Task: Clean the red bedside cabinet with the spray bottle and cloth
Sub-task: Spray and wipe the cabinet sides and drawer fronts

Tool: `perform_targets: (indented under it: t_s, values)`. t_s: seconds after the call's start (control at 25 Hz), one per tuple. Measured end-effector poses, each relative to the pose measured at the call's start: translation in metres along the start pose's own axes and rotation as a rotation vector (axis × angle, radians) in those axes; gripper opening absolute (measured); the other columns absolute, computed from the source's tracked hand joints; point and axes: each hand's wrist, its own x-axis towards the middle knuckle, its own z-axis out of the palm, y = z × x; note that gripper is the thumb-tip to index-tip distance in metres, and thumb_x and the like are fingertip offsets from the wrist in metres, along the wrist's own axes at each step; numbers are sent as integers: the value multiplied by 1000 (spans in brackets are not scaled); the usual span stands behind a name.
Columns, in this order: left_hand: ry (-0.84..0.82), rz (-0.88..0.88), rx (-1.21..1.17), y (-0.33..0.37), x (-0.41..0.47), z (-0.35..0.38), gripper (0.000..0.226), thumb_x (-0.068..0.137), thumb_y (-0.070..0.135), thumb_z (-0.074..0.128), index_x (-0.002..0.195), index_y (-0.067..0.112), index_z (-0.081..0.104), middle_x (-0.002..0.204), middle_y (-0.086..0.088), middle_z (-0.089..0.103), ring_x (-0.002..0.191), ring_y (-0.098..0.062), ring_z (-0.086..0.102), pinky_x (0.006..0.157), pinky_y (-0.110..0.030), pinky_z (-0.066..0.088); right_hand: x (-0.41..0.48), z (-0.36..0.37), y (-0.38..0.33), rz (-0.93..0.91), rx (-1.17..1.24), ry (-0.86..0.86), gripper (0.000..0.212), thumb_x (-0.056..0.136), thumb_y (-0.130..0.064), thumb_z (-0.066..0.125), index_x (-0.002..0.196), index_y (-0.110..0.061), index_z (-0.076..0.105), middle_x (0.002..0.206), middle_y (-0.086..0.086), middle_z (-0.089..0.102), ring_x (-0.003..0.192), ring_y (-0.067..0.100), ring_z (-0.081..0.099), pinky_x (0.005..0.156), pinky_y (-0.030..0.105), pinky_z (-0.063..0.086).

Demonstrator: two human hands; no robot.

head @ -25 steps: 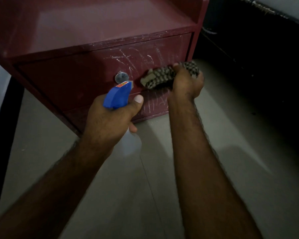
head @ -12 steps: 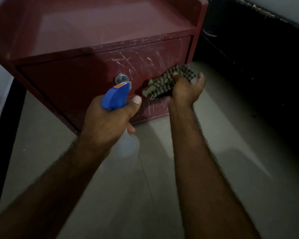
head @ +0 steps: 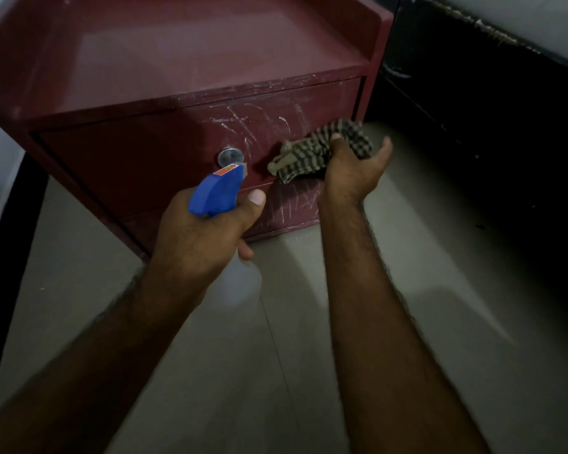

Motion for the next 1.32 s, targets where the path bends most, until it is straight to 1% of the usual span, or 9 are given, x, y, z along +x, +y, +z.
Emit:
perform_targets:
  t_s: [0.12, 0.2, 0.28, 0.44, 0.64, 0.72, 0.84, 1.08, 1.32]
  values:
    - [-8, -2, 1, 0, 0, 0, 18, 87, 47, 70, 85, 30, 63, 64, -6, 68, 60, -24, 71, 83, -37, 51, -1, 0, -2, 27, 38, -13, 86, 85, -9, 83, 158, -25, 39, 121, -5, 58, 107, 14, 66, 94, 33, 61]
    - [-8, 0, -5, 1, -1, 0, 14, 87, 46, 70, 82, 37, 60, 72, -12, 70, 61, -26, 71, 80, -35, 50, -1, 8, -13, -32, 72, -28, 86, 84, -9, 84, 157, -24, 41, 126, -4, 59, 107, 12, 66, 93, 29, 60]
    - [-13, 2, -7, 2, -1, -1, 15, 87, 45, 70, 80, 41, 57, 76, -13, 70, 61, -26, 71, 81, -36, 52, 3, 13, -18, -86, 70, -31, 88, 82, -11, 86, 157, -24, 41, 131, -2, 60, 114, 15, 66, 98, 35, 60]
    - [-13, 26, -6, 3, -2, -1, 10, 88, 46, 70, 89, 49, 61, 73, -14, 69, 59, -23, 70, 85, -39, 54, 4, 3, -9, 16, 24, 58, 90, 78, -9, 88, 156, -23, 43, 122, -1, 65, 105, 17, 70, 94, 41, 62]
    - [-16, 34, -33, 0, -2, -3, 11, 86, 48, 72, 88, 54, 63, 73, -15, 66, 58, -24, 70, 89, -49, 57, 3, 18, -29, -28, 145, 35, 89, 78, -4, 87, 155, -18, 45, 133, 7, 65, 110, 19, 69, 96, 36, 61]
    - [-9, 28, -39, -1, -2, -4, 10, 86, 48, 72, 85, 51, 63, 67, -7, 65, 56, -23, 69, 89, -51, 57, 6, 23, -33, -92, 164, 22, 89, 77, -5, 87, 155, -16, 45, 138, 11, 63, 118, 23, 67, 100, 39, 59]
    - [-5, 22, -44, 1, -2, -6, 11, 86, 47, 72, 85, 45, 61, 62, 6, 66, 56, -21, 69, 89, -47, 56, 3, 20, -31, -44, 159, 68, 87, 77, -5, 88, 153, -18, 47, 130, 7, 67, 108, 20, 71, 96, 40, 62]
    - [7, 31, -53, -1, -2, -9, 13, 86, 47, 72, 87, 38, 63, 63, -6, 66, 58, -28, 70, 89, -49, 56, -3, 28, -39, -155, 176, 44, 88, 77, -7, 88, 154, -18, 47, 141, 8, 62, 121, 21, 66, 103, 44, 58]
    - [-2, 43, -52, -3, -1, -11, 11, 87, 48, 71, 84, 43, 61, 58, -2, 62, 58, -24, 69, 85, -38, 54, -11, 26, -36, -184, 180, 30, 84, 79, -3, 87, 153, -15, 48, 141, 7, 61, 121, 19, 65, 103, 40, 58]
